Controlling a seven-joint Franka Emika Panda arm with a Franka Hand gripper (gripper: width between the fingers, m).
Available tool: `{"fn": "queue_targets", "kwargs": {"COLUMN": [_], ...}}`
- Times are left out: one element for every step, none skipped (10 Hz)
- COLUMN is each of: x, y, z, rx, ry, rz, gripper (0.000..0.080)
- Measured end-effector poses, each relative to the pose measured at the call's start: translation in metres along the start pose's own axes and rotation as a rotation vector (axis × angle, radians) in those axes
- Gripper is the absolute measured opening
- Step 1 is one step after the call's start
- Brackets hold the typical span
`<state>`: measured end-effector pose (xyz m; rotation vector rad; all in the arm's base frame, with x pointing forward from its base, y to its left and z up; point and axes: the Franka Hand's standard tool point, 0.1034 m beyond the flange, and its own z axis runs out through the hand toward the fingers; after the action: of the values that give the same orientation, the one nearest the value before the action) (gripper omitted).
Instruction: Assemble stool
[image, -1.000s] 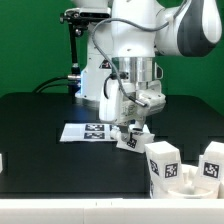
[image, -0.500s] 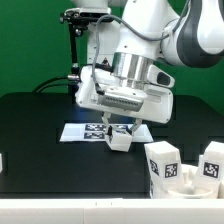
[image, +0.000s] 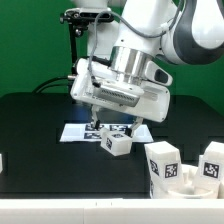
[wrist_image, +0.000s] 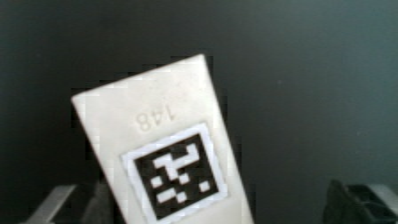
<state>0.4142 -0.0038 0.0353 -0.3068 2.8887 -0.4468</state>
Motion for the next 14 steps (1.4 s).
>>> {"fn": "queue_targets", "kwargs": {"x": [-0.007,-0.014,-0.023,-0.035,-0.046,-0.052,-0.051,-0.050,-0.051,-0.054,-0.066,-0.080,-0.090,-0.099], "y": [0.001,0.000,-0.002,-0.002,-0.001,0.000,-0.001,-0.001,-0.002,-0.002,-0.006,-0.008,-0.006,0.000], "z": [-0.005,-0.014,-0.025,-0.033,-0.038,-0.039,-0.038,-0.037,-0.037,-0.036,-0.037,-0.042,-0.048,-0.058], "rx": [-0.003,-0.008,-0.008,-0.001,0.007,0.016,0.018,0.022,0.028,0.035,0.055,0.087,0.110,0.134], "ry": [-0.017,-0.040,-0.068,-0.101,-0.129,-0.142,-0.140,-0.138,-0.140,-0.145,-0.171,-0.196,-0.219,-0.246], "rz": [-0.025,-0.133,-0.223,-0.383,-0.551,-0.659,-0.721,-0.775,-0.833,-0.919,-1.084,-1.239,-1.339,-1.464], "gripper": [0.0612,0.0643,0.0648,0.0648,0.0649,0.0649,0.0649,0.0649,0.0649,0.0649,0.0649,0.0649,0.0649,0.0649]}}
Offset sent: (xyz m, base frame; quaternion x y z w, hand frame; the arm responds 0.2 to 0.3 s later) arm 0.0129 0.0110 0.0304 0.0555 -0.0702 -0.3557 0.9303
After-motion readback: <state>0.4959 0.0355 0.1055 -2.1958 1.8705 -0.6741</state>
